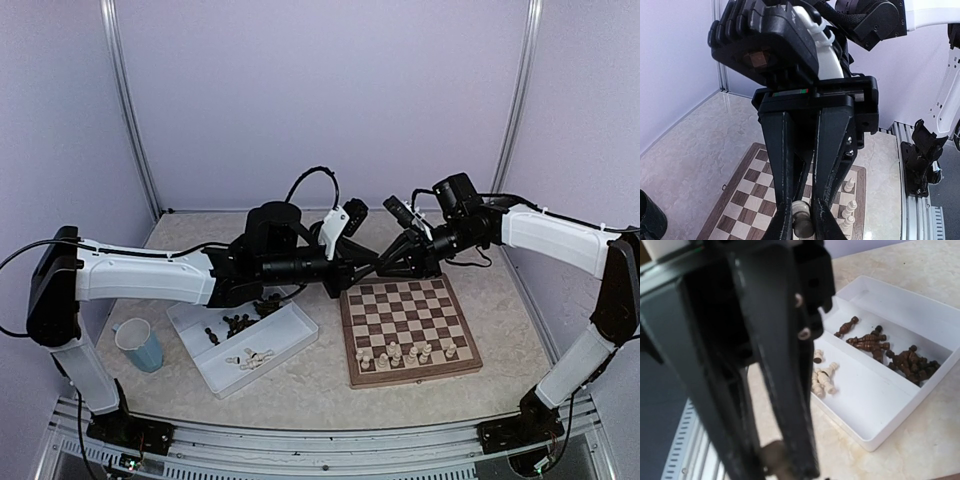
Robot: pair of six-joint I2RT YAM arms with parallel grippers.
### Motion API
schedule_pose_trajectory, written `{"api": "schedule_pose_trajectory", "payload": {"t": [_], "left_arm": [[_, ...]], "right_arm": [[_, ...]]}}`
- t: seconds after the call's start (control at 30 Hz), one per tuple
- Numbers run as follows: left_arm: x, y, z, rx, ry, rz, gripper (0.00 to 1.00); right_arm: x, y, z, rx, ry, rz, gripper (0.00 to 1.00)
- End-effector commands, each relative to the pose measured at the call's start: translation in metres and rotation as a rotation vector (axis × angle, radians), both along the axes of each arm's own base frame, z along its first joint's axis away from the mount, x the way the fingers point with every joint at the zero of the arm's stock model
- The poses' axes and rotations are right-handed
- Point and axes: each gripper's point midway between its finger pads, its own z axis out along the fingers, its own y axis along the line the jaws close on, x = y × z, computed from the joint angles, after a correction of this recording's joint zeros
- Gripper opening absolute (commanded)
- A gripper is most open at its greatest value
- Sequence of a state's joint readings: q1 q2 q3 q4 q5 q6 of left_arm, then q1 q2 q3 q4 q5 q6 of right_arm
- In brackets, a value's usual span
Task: Set up the chess pieces on the board
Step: Pass from the right arm to the left, then place the pawn on b2.
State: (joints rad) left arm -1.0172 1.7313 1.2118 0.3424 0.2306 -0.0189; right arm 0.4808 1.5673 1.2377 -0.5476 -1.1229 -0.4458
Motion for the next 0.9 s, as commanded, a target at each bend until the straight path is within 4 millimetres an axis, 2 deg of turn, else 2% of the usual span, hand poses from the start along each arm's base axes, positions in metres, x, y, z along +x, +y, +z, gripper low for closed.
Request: {"api": "schedule_pose_trajectory", "payload": {"t": [0.0, 0.13, 0.23, 0.33, 0.43, 0.47, 0.5, 0.53, 0.6, 0.63, 0.73, 0.87], "left_arm": [[0.004, -0.005, 0.009, -0.010, -0.014, 0.008, 0.14], [0.011, -0.015, 0.014, 0.012, -0.014, 0.012, 0.11], [0.015, -0.032, -0.003, 0.078, 0.031, -0.011, 0.11], [0.010, -0.048, -0.024, 0.136, 0.053, -0.057, 0.10], [0.004, -0.064, -0.036, 0.176, 0.069, -0.099, 0.10], [0.001, -0.069, -0.042, 0.195, 0.083, -0.118, 0.10], [-0.001, -0.072, -0.057, 0.233, 0.108, -0.133, 0.10], [-0.004, -0.076, -0.060, 0.244, 0.116, -0.149, 0.10], [-0.012, -0.082, -0.071, 0.272, 0.142, -0.199, 0.10], [-0.015, -0.085, -0.082, 0.299, 0.165, -0.224, 0.10], [-0.023, -0.089, -0.111, 0.386, 0.220, -0.269, 0.10], [-0.032, -0.092, -0.137, 0.464, 0.245, -0.296, 0.10]], "right_arm": [[0.001, -0.007, -0.004, -0.011, -0.002, -0.015, 0.24], [0.010, -0.034, -0.011, -0.075, -0.061, -0.088, 0.38], [0.025, -0.072, -0.021, -0.132, -0.088, -0.191, 0.43], [0.034, -0.112, -0.035, -0.201, -0.115, -0.298, 0.47], [0.047, -0.151, -0.053, -0.285, -0.131, -0.419, 0.49], [0.052, -0.162, -0.058, -0.309, -0.132, -0.461, 0.49], [0.057, -0.172, -0.064, -0.333, -0.121, -0.506, 0.49], [0.063, -0.180, -0.067, -0.344, -0.115, -0.550, 0.50], [0.069, -0.186, -0.073, -0.347, -0.103, -0.605, 0.50], [0.069, -0.186, -0.076, -0.345, -0.094, -0.618, 0.50], [0.067, -0.185, -0.082, -0.318, -0.082, -0.640, 0.54], [0.064, -0.184, -0.084, -0.301, -0.087, -0.654, 0.55]]}}
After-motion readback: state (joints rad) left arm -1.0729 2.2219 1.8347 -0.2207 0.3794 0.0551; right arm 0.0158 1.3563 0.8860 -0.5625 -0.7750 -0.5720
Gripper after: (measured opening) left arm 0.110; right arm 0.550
